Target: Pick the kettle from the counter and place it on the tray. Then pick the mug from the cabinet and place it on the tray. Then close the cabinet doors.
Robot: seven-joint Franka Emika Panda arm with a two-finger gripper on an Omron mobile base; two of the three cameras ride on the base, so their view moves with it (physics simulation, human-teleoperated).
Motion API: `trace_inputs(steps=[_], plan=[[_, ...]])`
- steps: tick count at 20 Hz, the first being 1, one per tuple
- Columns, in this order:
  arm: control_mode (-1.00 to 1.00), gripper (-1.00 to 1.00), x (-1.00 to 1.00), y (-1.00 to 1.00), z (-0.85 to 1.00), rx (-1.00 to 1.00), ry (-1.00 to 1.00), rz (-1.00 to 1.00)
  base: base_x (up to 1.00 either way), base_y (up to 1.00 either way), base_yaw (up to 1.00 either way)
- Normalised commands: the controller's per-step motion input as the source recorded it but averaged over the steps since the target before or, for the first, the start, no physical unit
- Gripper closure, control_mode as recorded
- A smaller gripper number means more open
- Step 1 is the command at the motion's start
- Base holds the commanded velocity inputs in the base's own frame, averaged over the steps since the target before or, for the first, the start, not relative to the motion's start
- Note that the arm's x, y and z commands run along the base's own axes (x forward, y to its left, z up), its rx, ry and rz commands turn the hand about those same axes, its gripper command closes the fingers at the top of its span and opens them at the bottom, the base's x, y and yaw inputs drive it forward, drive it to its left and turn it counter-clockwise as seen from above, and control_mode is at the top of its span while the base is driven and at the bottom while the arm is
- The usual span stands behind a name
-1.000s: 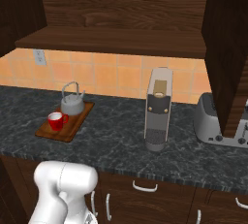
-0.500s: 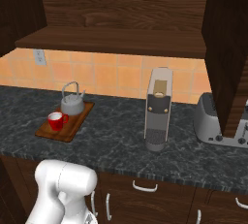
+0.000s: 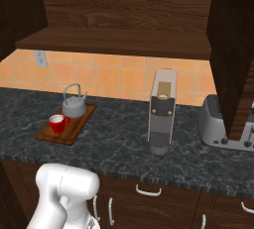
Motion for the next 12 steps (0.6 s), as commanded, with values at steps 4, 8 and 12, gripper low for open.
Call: trace_inputs(steps=[4,8,12], plan=[[-1.0,-1.0,-0.66,-0.07,0.0,0.0,0.01,-0.34,0.0,0.0,0.0],[-1.0,-1.0,-0.63,-0.13,0.0,0.0,0.01,-0.32,0.0,0.0,0.0],[-1.0,-1.0,-0.52,-0.21,0.0,0.0,0.1,-0.34,0.0,0.0,0.0]])
